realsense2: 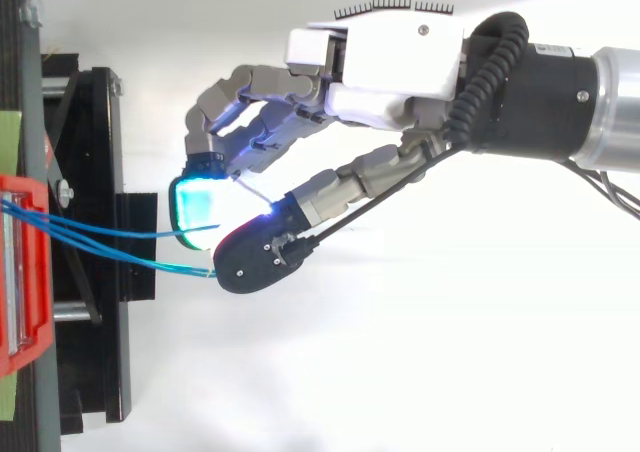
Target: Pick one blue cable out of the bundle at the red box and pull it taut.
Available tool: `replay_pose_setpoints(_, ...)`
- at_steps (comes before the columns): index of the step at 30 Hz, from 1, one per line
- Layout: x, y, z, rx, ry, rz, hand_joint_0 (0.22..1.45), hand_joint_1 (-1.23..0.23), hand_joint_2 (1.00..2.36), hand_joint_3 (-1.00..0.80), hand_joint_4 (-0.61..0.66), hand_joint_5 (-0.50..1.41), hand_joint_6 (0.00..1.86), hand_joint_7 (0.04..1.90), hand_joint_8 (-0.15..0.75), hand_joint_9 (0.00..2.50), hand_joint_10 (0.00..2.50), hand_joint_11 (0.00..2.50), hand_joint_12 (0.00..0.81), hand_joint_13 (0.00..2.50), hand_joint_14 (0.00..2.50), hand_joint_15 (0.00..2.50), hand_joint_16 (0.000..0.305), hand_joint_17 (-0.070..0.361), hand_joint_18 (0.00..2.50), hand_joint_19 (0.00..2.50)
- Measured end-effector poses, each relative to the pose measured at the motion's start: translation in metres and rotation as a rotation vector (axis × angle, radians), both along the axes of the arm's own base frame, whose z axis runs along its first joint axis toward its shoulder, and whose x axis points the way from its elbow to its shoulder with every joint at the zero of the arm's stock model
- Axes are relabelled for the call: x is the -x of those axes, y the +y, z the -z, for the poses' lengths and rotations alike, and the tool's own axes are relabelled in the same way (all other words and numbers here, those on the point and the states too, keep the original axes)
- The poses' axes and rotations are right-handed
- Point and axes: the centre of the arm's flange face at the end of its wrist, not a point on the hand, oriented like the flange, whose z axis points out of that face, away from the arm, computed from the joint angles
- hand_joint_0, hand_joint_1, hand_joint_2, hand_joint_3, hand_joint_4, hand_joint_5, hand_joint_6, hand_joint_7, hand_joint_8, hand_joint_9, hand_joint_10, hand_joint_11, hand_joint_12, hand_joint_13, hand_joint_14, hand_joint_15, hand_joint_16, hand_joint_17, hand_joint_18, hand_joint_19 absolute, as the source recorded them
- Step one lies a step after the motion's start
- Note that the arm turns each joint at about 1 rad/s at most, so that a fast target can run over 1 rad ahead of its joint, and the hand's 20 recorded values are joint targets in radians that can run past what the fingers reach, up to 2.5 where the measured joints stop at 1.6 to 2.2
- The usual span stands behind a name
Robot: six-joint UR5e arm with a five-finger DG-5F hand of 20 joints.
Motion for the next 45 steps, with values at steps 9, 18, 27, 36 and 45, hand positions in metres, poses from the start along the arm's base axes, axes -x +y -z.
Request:
replay_pose_setpoints(9,0.0001,0.0001,0.0002,0.000,0.000,0.002,0.58,-0.57,1.01,-0.33,0.17,-0.12,0.87,1.06,0.326,0.69,0.01,0.32,0.337,0.49,0.01,0.24,0.047,0.106,0.48,0.32)
replay_pose_setpoints(18,0.0000,0.0000,0.0002,0.000,0.000,0.003,0.58,-0.54,1.01,-0.40,0.18,-0.12,0.87,1.04,0.328,0.69,0.01,0.32,0.339,0.48,0.01,0.24,0.047,0.107,0.47,0.31)
replay_pose_setpoints(27,0.0003,0.0000,0.0004,-0.001,0.003,0.003,0.57,-0.53,1.01,-0.43,0.18,-0.12,0.87,1.03,0.331,0.69,0.01,0.32,0.342,0.48,0.01,0.24,0.048,0.107,0.47,0.31)
replay_pose_setpoints(36,0.0004,0.0000,0.0004,-0.001,0.003,0.003,0.58,-0.65,1.01,-0.29,0.17,-0.12,0.88,1.10,0.337,0.70,0.01,0.34,0.341,0.48,0.01,0.23,0.047,0.105,0.49,0.29)
replay_pose_setpoints(45,0.0006,0.0000,-0.0005,-0.004,0.003,0.003,0.61,-0.81,1.01,-0.11,0.15,-0.12,0.91,1.07,0.361,0.73,0.01,0.37,0.366,0.55,0.01,0.22,0.053,0.119,0.58,0.23)
